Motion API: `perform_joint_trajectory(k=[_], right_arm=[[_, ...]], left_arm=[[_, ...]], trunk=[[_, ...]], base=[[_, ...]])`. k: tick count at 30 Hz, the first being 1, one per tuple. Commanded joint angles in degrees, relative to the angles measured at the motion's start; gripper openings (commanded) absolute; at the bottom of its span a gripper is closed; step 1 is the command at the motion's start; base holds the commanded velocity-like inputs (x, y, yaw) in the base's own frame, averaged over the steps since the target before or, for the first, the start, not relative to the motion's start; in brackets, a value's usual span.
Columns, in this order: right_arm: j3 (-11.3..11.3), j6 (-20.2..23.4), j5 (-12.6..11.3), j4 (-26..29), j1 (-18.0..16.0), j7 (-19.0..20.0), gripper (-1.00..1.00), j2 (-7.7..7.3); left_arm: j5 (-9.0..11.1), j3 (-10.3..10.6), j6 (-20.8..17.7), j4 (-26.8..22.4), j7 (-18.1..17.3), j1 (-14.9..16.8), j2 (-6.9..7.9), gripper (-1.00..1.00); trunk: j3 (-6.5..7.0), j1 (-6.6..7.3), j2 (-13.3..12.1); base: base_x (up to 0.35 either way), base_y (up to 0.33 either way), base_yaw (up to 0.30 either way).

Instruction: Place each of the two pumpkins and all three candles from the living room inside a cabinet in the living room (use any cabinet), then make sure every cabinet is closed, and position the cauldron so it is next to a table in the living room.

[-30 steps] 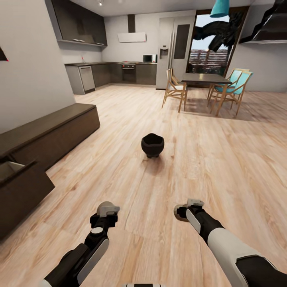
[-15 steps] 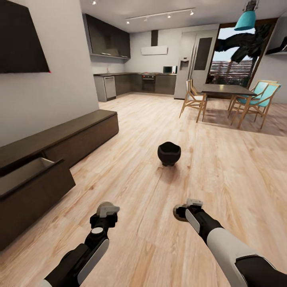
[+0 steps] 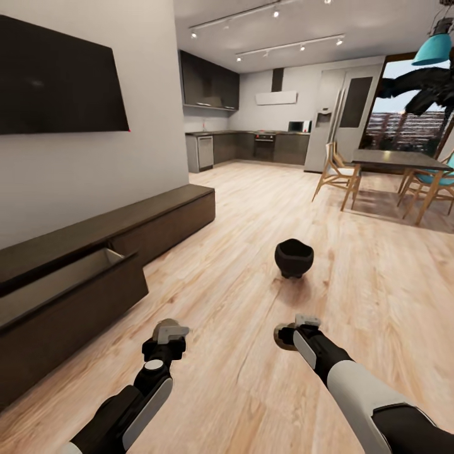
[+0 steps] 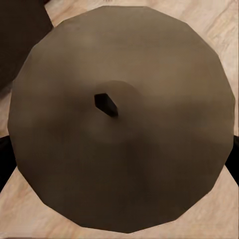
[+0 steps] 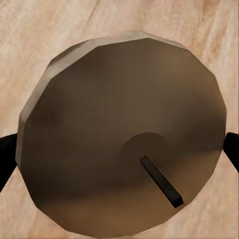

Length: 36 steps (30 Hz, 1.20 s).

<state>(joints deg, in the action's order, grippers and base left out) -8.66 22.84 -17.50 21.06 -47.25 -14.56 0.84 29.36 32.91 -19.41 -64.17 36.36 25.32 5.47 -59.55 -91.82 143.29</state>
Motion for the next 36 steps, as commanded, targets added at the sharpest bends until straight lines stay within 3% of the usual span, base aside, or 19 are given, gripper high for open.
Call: perform_joint_trajectory(k=[1,6,26,36], right_arm=[[-0.5,0.3,-0.6,0.1,0.0,-0.5,-1.0,-0.05],[-0.5,0.3,-0.6,0.1,0.0,-0.5,-1.0,-0.05],[-0.5,0.8,-0.6,0.6,0.0,-0.6,-1.0,0.03],[-0.5,1.1,-0.5,0.8,0.0,-0.9,-1.0,0.8]], left_arm=[[0.3,0.2,-0.2,-0.1,0.5,0.1,0.06,-1.0],[0.2,0.2,-0.2,-0.1,0.5,0.1,0.06,-1.0],[0.2,0.3,-0.6,0.6,0.5,0.1,-0.02,-1.0],[0.5,0.2,-0.7,1.9,0.1,0.1,-0.01,-1.0]], trunk=[[0.17,0.04,0.0],[1.25,0.28,-0.3],[4.85,4.68,-8.3],[6.64,6.87,-12.3]], base=[[0.0,0.0,0.294],[0.0,0.0,0.294],[0.0,0.0,0.294],[0.0,0.0,0.294]])
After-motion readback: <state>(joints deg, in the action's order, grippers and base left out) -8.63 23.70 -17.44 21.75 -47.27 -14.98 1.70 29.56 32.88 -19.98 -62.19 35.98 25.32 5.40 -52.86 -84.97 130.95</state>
